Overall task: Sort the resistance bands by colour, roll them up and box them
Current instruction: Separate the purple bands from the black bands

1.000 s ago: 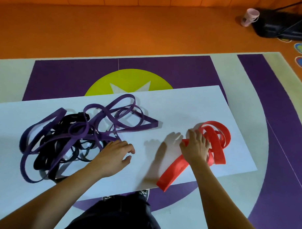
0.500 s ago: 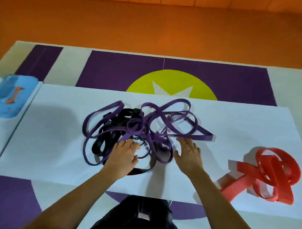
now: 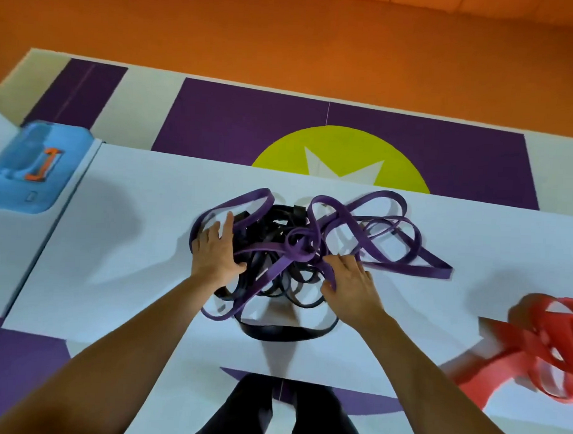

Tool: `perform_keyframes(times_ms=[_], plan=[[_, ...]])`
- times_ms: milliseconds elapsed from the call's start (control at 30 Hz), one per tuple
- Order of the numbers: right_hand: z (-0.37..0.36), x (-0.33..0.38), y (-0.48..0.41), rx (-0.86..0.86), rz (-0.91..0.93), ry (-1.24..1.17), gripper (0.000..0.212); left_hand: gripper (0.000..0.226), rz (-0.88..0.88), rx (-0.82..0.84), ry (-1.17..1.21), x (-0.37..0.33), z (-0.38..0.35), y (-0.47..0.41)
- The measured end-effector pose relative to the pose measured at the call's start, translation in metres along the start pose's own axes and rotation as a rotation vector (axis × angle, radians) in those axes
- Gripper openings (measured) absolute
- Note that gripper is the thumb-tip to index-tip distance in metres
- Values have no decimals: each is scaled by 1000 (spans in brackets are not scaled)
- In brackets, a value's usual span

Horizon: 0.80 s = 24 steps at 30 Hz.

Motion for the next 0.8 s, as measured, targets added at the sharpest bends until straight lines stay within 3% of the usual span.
perform_keyframes(times_ms=[67,167,267,400,567,667,733,800], plan=[[-3,2,6,9,-26,-8,52,97,9,28,4,4,-1,-6],[-6,3,15,20,-65,-16,52,39,-118,-144,-37,-3,14,-1],[-6,4,18,21,-79,-36,51,19,-224,-251,89,-13,34,19],[4,14,13,-32,-58,-47,55,10,-341,-224,235,-38,56,58],[25,39,6,-130,57,-12,97,12,-375,-133,513,-67,83,103],[31,56,5,-124,175,23,106,21,-394,-53,751,-80,102,126],[35,62,8,-132,217,-83,111,25,-380,-9,899,-88,115,138],[46,62,10,-141,188,-377,120,26,-373,-21,972,-97,129,145]])
Point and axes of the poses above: each hand's wrist, its own y-axis away from the middle knuckle, its own z-axis out of the back of the hand, x = y × z, the point moved 6 cm from there along -y, towards the middle knuckle, and after that the axes turned 6 degrees about y, right-handed, at the moved point
